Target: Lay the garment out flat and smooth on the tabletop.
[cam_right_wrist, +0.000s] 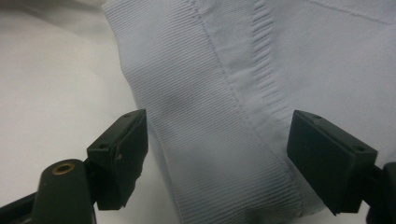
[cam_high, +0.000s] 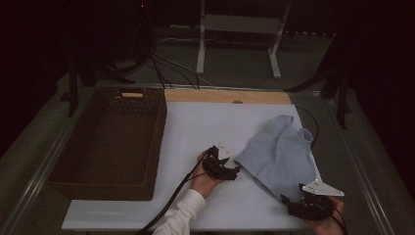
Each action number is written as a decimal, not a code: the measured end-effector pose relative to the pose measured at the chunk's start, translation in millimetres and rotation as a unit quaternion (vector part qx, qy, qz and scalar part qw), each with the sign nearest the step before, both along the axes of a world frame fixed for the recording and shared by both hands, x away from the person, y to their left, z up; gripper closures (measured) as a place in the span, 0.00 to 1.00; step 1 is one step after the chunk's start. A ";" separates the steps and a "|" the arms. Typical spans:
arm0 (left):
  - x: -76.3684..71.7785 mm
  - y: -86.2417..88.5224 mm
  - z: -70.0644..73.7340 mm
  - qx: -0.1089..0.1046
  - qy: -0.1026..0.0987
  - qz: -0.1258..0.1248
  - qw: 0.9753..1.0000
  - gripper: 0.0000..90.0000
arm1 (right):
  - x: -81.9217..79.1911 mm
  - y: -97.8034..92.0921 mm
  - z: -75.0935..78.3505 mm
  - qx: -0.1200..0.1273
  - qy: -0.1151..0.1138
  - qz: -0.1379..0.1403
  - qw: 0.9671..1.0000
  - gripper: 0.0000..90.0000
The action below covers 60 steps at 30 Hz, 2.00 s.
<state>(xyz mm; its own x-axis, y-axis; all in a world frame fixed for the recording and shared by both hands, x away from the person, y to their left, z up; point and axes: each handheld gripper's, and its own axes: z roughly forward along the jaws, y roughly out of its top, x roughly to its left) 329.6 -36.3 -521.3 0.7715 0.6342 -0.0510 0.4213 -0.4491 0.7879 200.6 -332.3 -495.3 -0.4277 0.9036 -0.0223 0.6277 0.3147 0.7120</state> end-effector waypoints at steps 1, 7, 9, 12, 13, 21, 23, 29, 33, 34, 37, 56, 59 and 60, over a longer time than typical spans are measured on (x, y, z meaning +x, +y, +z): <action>0.3 -1.0 -0.4 0.004 0.000 0.000 1.000 0.29 | -0.1 -0.2 0.2 0.000 -0.001 0.000 1.000 0.23; 4.9 -6.8 -0.9 0.009 0.011 -0.001 1.000 0.35 | -0.2 -0.8 1.1 0.003 -0.005 -0.002 1.000 0.23; 6.4 -7.0 0.1 0.002 0.013 -0.001 1.000 0.42 | -0.2 -1.0 1.3 0.003 -0.006 -0.002 1.000 0.23; 9.7 -7.3 5.4 -0.027 0.021 -0.013 0.999 0.53 | -0.4 -1.8 1.8 0.004 -0.008 -0.005 1.000 0.24; 10.3 -8.1 7.5 -0.032 0.019 -0.018 0.999 0.56 | -0.3 -1.9 1.9 0.005 -0.008 -0.006 1.000 0.24; 11.3 -15.2 17.3 -0.042 0.018 -0.052 0.998 0.97 | -0.8 -2.1 3.3 0.007 -0.015 -0.008 1.000 0.24; 10.7 -15.1 19.5 -0.043 0.017 -0.051 0.998 0.99 | -0.9 -2.4 3.7 0.007 -0.017 -0.008 1.000 0.24; 10.3 -9.6 26.4 -0.045 0.009 -0.043 0.998 1.00 | -0.9 -2.6 3.9 0.008 -0.018 -0.009 1.000 0.24; 10.3 -5.0 32.2 -0.048 0.002 -0.035 0.998 1.00 | -1.1 -1.8 4.0 0.007 -0.019 -0.008 1.000 0.24; 10.3 -4.1 33.1 -0.050 0.002 -0.032 0.998 1.00 | -1.0 -1.7 4.0 0.007 -0.019 -0.007 1.000 0.24; 10.9 0.4 36.9 -0.051 -0.002 -0.027 0.998 1.00 | -1.1 -1.7 4.0 0.007 -0.020 -0.007 1.000 0.24; 11.3 23.7 51.8 -0.051 -0.020 -0.004 0.999 1.00 | -1.9 10.9 3.9 0.001 -0.022 0.007 1.000 0.18; 11.8 27.8 53.1 -0.051 -0.020 0.001 0.998 1.00 | -2.3 16.0 3.8 0.000 -0.023 0.015 1.000 0.17; 11.9 28.5 53.3 -0.052 -0.021 0.001 0.998 1.00 | -2.7 18.0 3.8 0.000 -0.023 0.019 1.000 0.17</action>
<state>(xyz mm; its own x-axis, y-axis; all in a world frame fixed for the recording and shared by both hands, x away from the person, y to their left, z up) 341.4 -7.8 -468.0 0.7727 0.6292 -0.0841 0.3882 -0.3636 0.8468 197.9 -314.3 -491.4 -0.4594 0.8872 -0.0431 0.5823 0.3374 0.7397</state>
